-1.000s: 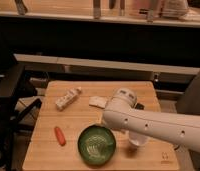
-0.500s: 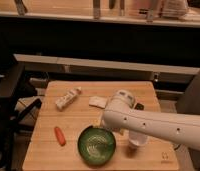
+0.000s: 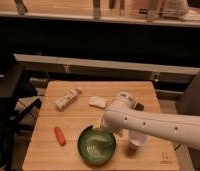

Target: Drag the ceramic bowl in a circle

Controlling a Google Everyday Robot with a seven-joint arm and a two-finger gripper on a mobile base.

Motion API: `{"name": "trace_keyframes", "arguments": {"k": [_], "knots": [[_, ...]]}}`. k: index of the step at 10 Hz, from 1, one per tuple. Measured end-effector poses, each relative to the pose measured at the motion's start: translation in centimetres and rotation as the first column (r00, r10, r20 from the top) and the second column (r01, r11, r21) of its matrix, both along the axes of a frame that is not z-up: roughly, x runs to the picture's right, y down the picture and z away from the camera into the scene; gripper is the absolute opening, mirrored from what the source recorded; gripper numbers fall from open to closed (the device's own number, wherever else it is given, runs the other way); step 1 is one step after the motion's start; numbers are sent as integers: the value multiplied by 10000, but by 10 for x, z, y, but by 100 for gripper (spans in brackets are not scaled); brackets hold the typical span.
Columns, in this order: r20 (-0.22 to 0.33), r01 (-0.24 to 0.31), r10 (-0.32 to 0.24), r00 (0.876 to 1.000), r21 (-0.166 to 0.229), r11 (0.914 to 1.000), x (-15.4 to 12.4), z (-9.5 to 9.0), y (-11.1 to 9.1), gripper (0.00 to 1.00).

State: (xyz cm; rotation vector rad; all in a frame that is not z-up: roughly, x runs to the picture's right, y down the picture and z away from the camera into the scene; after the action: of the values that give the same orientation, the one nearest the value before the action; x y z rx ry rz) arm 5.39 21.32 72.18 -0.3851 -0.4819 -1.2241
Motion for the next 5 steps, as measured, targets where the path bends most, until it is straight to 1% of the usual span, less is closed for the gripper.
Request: {"name": "trace_keyframes", "arguments": {"k": [3,5], "knots": [[232,82,-78,9997,-174,9998,0,12,6,80],[298,42,-34,9996,-247,9997,0,17,10,80]]}}
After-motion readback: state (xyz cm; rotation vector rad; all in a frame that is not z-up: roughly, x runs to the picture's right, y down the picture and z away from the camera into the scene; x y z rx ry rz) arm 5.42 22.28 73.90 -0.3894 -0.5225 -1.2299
